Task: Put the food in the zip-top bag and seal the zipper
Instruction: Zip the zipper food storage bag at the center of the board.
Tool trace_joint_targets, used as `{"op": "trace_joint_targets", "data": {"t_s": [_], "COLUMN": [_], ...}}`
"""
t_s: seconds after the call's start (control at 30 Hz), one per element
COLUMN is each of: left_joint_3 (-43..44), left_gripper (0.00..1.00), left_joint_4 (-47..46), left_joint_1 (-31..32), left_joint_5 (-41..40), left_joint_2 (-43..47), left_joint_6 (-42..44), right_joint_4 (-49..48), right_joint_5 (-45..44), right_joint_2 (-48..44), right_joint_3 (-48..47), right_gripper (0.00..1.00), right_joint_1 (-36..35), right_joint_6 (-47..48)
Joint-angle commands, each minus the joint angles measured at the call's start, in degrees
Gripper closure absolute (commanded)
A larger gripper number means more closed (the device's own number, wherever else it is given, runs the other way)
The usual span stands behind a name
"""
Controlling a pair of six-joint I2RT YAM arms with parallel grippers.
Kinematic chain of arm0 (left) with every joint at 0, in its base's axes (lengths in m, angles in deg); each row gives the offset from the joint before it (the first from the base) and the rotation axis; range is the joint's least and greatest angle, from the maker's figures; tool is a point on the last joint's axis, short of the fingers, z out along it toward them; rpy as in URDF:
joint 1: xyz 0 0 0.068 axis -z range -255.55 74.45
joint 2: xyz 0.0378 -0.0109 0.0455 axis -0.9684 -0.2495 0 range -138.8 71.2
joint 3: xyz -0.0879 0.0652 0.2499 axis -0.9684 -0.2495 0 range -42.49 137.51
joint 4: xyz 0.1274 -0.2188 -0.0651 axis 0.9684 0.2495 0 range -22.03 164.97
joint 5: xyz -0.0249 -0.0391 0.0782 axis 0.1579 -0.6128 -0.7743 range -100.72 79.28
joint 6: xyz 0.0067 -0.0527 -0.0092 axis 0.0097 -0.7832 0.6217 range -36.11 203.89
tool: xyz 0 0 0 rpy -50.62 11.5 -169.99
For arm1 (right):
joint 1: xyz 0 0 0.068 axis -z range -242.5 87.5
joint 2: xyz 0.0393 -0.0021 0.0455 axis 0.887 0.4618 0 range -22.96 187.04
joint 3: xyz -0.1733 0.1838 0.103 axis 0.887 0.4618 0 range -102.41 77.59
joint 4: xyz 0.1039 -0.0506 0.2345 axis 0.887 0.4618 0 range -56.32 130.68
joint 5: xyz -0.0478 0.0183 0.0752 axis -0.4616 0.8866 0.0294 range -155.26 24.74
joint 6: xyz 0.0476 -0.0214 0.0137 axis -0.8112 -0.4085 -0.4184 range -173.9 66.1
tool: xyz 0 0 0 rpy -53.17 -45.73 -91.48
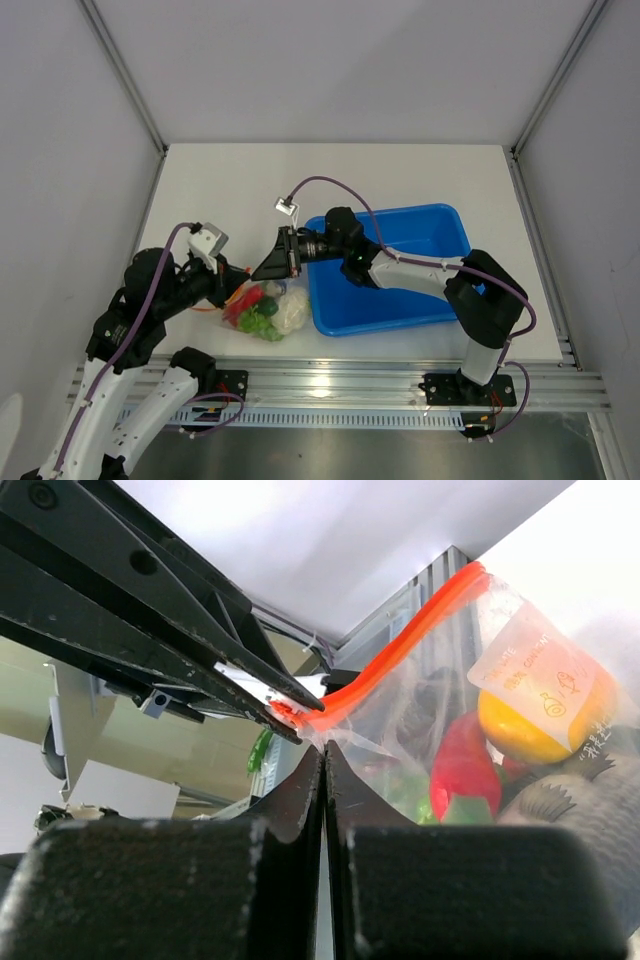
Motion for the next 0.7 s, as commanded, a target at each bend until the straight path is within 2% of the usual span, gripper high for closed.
{"op": "trace_joint_targets", "data": {"t_s": [0.0,0.1,0.17,0.2,0.3,0.33,0.37,0.5,0.67], "left_joint_3": [2.13,2.22,2.4,2.4,2.84,2.75,2.84,2.84,2.84], "left_gripper": [0.99,0.99,1.0,0.99,0.99,0.99,1.0,0.99,1.0], "left_joint_4": [2.74,1.43,0.55,0.28,0.01,0.01,0.01,-0.34,-0.08], "left_joint_1": [0.04,0.04,0.04,0.04,0.04,0.04,0.04,0.04,0.04], "left_joint_5": [0.61,2.2,3.25,3.6,3.96,4.13,4.4,5.28,5.28], "left_joint_2": [1.06,2.2,2.9,3.08,2.73,2.38,2.29,2.46,3.08], "left_joint_6": [0.04,0.4,0.49,0.49,0.49,0.49,0.31,0.05,0.4], "right_joint_4": [-8.59,-6.6,2.71,10.83,23.09,29.31,31.9,43.75,51.77], "right_joint_5": [-1.53,4.35,5.33,5.51,4.63,4.54,4.54,6.21,7.44], "right_joint_2": [-3.1,-2.92,-4.75,-5.72,-6.44,-6.35,-6.26,-4.25,-1.08], "right_joint_3": [-0.4,-2.5,-4.17,-6.01,-9.88,-11.11,-12.25,-18.14,-22.72], "right_gripper": [1.0,1.0,1.0,0.96,0.84,0.76,0.74,0.71,0.72], "right_joint_1": [1.69,1.34,0.72,0.2,-0.68,-1.04,-1.13,-1.3,-1.83], "right_joint_6": [-2.93,1.01,10.48,17.48,27.37,32.18,34.32,41.54,47.25]}}
